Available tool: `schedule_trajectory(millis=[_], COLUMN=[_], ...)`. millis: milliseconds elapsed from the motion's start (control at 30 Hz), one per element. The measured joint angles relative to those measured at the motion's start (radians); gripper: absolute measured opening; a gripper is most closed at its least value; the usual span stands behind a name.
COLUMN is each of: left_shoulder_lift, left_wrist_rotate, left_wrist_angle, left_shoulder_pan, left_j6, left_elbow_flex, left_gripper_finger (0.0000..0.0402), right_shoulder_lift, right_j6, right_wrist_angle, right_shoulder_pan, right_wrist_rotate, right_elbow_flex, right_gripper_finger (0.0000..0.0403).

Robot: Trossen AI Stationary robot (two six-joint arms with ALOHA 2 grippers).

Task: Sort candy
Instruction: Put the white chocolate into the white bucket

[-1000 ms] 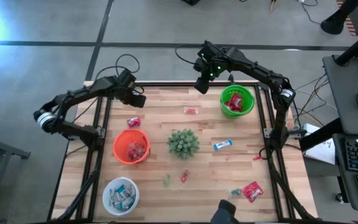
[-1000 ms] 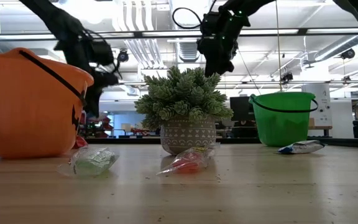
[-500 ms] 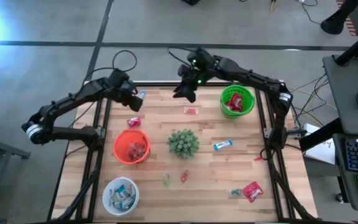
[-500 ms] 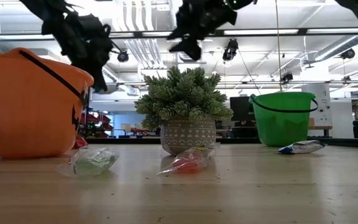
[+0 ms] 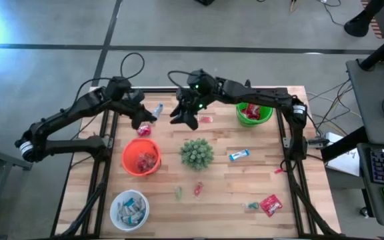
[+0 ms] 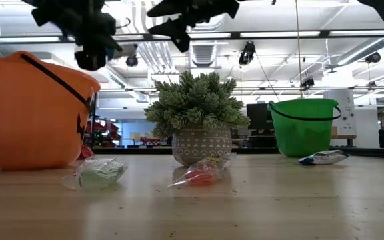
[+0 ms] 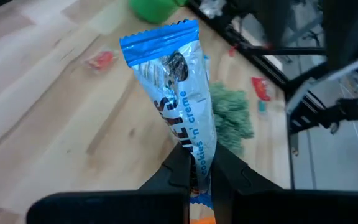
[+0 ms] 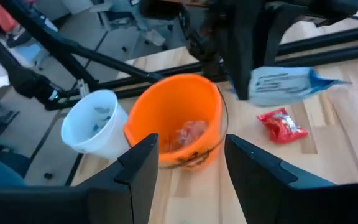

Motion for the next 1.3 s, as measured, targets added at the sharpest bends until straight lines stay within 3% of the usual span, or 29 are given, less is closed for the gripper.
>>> schedule_trajectory(millis=[200,467,1300], left_shoulder_lift=[-0.065,-0.084,-0.028], left_wrist_rotate=[-0.005,-0.009,-0.009], left_wrist_angle=[0.011,0.129,0.21], left_shoulder_pan=[-0.073,-0.128,-0.151], left_j6=[-0.005,-0.032,-0.032], left_elbow_flex=[0.0,0.0,0.0], left_gripper_finger=[0.0002,0.0002,0.0002], right_shoulder_lift=[0.003,0.011,0.077], right_j6=[0.079,0.22,0.297], right_wrist_angle=[0.045,0.179,0.272], right_shoulder_pan=[0.036,0.04,0.055], right_wrist_rotate=[0.235,0.239,0.246], right_elbow_flex=[0.0,0.0,0.0], right_gripper_finger=[0.0176,0.0176,0.0168])
